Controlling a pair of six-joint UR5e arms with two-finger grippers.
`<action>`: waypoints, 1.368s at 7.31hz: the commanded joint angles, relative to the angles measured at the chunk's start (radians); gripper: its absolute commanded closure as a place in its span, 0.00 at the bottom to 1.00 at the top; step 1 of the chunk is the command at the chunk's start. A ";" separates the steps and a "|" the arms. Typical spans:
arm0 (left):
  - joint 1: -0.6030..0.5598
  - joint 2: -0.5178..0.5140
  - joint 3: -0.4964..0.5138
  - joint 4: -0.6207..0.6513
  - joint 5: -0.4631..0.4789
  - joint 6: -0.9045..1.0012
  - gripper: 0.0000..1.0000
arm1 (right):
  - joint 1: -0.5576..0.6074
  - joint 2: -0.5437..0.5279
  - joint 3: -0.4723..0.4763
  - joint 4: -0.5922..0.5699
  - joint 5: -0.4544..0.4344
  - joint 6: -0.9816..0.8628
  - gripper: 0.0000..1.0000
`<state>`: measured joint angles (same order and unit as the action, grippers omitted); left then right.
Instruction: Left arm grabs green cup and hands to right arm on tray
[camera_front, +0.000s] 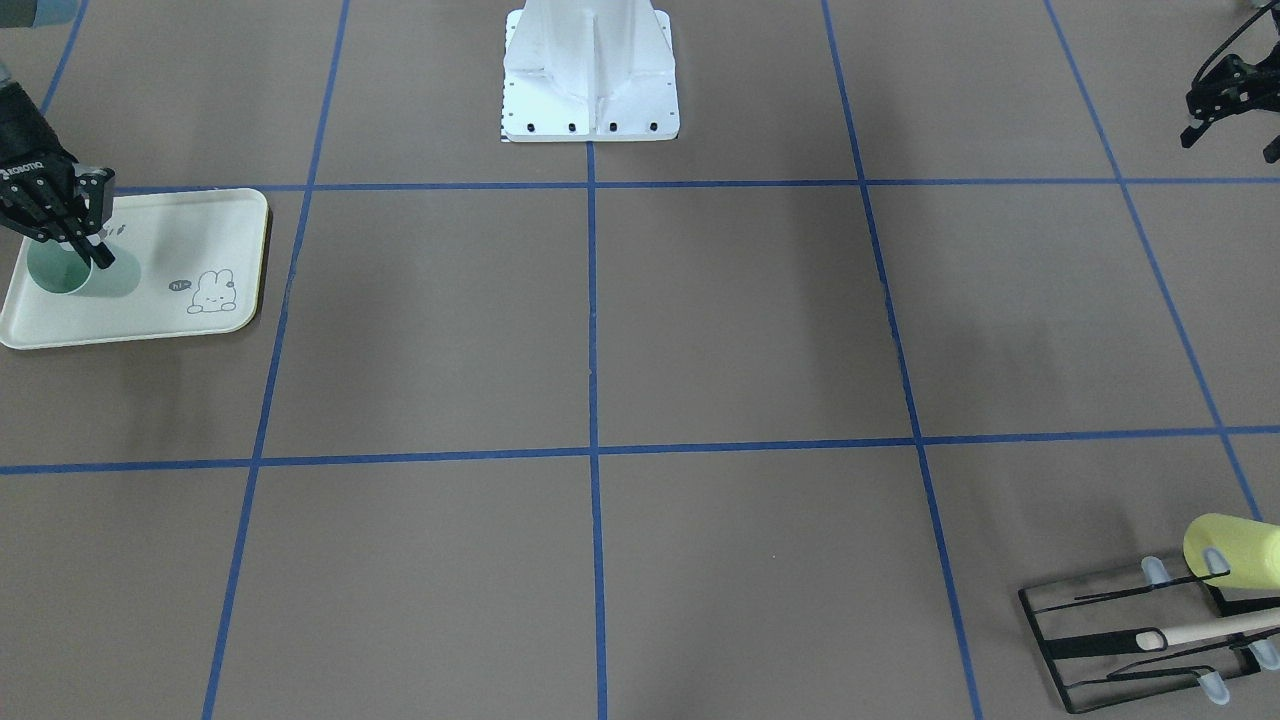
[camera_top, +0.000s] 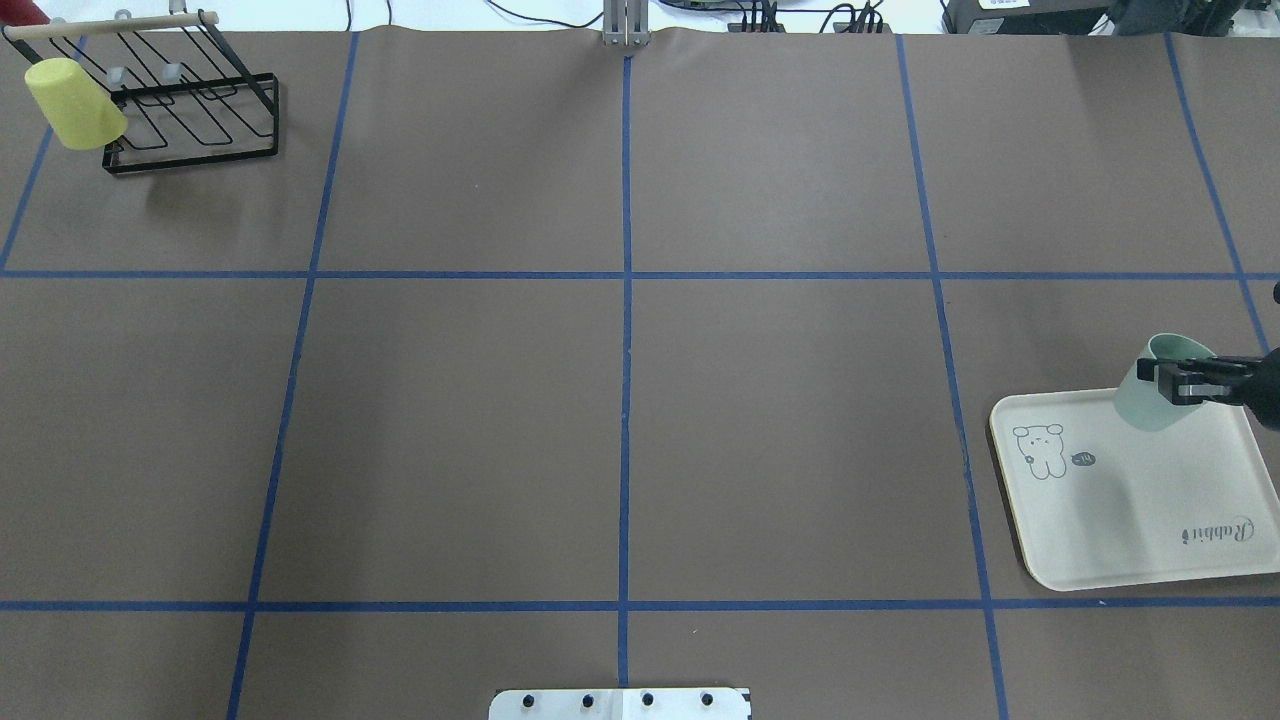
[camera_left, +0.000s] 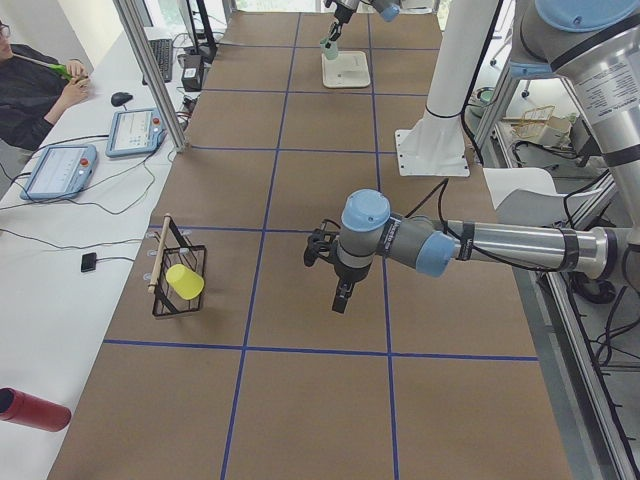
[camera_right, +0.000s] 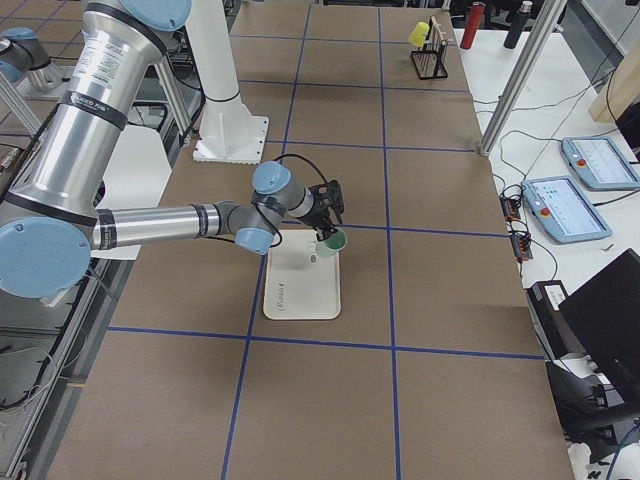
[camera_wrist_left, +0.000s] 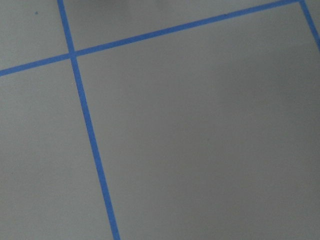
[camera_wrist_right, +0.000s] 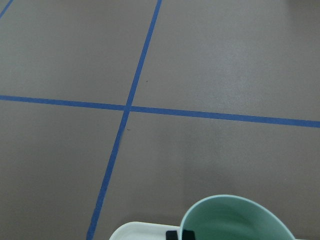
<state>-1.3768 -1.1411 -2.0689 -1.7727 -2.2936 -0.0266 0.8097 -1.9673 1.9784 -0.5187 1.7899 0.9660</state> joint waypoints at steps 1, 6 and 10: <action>-0.157 -0.214 0.066 0.348 0.006 0.268 0.00 | -0.001 0.005 0.000 0.000 -0.001 -0.003 1.00; -0.260 -0.336 0.182 0.397 -0.063 0.333 0.00 | -0.286 -0.060 0.007 -0.001 -0.373 0.022 1.00; -0.258 -0.339 0.188 0.392 -0.064 0.330 0.00 | -0.328 -0.168 0.002 0.181 -0.512 0.023 1.00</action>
<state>-1.6355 -1.4799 -1.8810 -1.3801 -2.3564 0.3051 0.4899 -2.0996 1.9832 -0.3967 1.3091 0.9893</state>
